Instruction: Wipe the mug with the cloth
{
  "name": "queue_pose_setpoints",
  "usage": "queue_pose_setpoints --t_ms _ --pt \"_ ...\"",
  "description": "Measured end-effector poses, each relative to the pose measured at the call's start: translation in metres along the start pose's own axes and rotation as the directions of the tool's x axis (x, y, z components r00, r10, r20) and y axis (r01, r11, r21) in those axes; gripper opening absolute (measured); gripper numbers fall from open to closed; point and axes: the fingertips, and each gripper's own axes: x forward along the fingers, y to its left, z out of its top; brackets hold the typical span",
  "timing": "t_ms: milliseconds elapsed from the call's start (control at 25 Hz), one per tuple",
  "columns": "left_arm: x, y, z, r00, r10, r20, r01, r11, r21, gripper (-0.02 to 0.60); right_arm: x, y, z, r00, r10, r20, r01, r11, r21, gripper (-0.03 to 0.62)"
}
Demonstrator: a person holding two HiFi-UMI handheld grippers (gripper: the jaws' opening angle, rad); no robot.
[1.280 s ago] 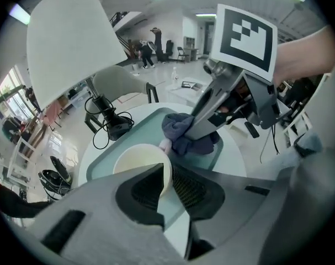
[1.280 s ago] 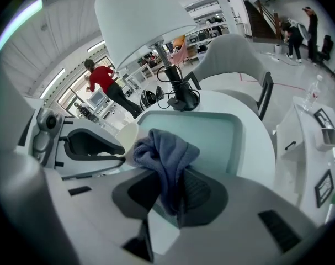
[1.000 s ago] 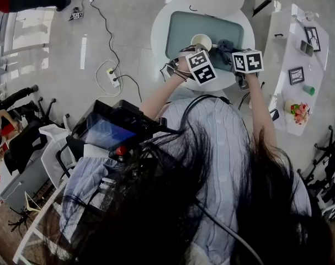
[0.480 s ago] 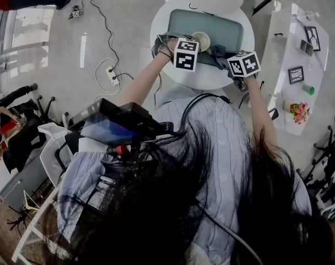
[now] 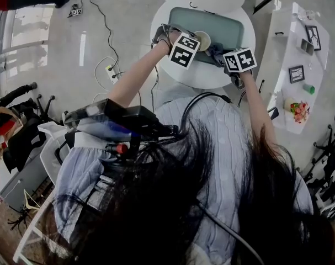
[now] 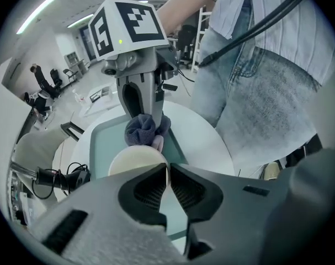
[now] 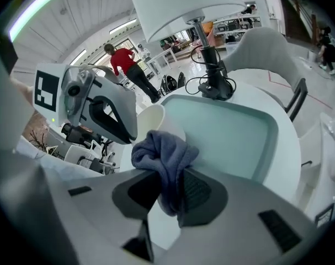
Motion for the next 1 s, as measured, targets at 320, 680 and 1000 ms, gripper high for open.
queue_pose_setpoints --t_ms 320,680,1000 --pt "-0.002 -0.003 -0.004 0.999 -0.037 -0.014 0.038 0.994 0.107 0.037 0.001 -0.007 0.005 1.000 -0.012 -0.025 0.012 1.000 -0.013 0.095" --pt "-0.003 -0.006 -0.009 0.996 -0.084 -0.037 0.090 0.976 0.199 0.037 0.003 -0.014 0.010 0.999 -0.026 -0.029 0.026 1.000 -0.007 0.095" --pt "-0.004 0.000 0.005 0.999 0.019 0.033 -0.016 0.995 -0.098 0.041 0.004 -0.011 0.008 1.000 -0.024 -0.013 0.024 1.000 0.011 0.096"
